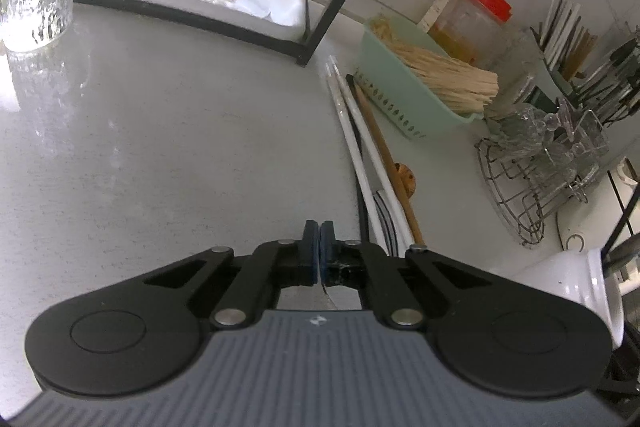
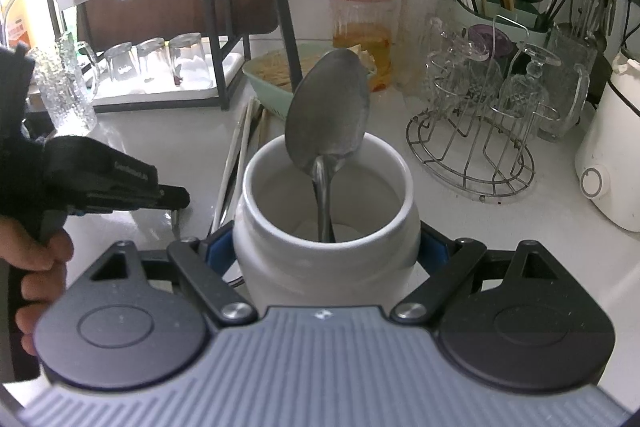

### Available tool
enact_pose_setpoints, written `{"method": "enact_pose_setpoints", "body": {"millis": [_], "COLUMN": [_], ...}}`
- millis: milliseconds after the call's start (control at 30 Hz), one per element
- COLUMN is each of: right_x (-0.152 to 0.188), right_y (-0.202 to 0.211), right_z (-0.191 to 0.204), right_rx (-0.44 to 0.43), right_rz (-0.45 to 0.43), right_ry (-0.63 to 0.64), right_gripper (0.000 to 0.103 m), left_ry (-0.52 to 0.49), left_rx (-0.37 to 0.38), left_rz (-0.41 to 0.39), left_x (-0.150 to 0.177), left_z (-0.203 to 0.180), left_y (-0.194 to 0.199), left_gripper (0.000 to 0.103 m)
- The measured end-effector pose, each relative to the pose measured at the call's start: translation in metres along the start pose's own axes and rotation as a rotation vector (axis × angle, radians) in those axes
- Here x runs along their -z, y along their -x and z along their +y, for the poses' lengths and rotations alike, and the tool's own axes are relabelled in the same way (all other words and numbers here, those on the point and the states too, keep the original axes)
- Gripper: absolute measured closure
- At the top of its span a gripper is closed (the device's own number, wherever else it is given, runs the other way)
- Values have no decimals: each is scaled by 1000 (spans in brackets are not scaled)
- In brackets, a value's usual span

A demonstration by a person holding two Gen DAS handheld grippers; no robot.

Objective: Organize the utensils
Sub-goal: 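Lift the steel fork with the left gripper and carry it over the mug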

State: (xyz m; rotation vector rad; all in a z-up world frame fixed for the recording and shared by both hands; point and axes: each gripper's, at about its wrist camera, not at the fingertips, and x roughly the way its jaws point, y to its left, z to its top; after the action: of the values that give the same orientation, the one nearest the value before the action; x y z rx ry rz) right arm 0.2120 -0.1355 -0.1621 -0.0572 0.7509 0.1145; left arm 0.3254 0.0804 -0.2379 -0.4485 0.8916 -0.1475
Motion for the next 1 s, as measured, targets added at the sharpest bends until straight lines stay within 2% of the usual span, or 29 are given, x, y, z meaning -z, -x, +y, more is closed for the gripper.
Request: {"method": "enact_pose_setpoints", "body": {"millis": [267, 500, 600, 867, 1000], "right_x": [5, 4, 3, -1, -4], "right_y": [2, 1, 0, -1, -3], "right_z": [1, -1, 1, 0, 0], "right_rx": [4, 1, 6, 7, 8], "right_rz": [-45, -36, -24, 9, 29], "right_ry": [-5, -17, -15, -19, -17], "right_gripper": [12, 12, 12, 12, 12], "left_ry": [-54, -37, -35, -139, -159], "left_rx": [10, 4, 11, 40, 55], "left_rz": [-7, -37, -59, -129, -156], "left_x": [2, 0, -8, -39, -55], "left_z": [-6, -9, -15, -51, -65], "left_y": [23, 43, 57, 101, 119], "left_gripper": [102, 102, 102, 102, 102]}}
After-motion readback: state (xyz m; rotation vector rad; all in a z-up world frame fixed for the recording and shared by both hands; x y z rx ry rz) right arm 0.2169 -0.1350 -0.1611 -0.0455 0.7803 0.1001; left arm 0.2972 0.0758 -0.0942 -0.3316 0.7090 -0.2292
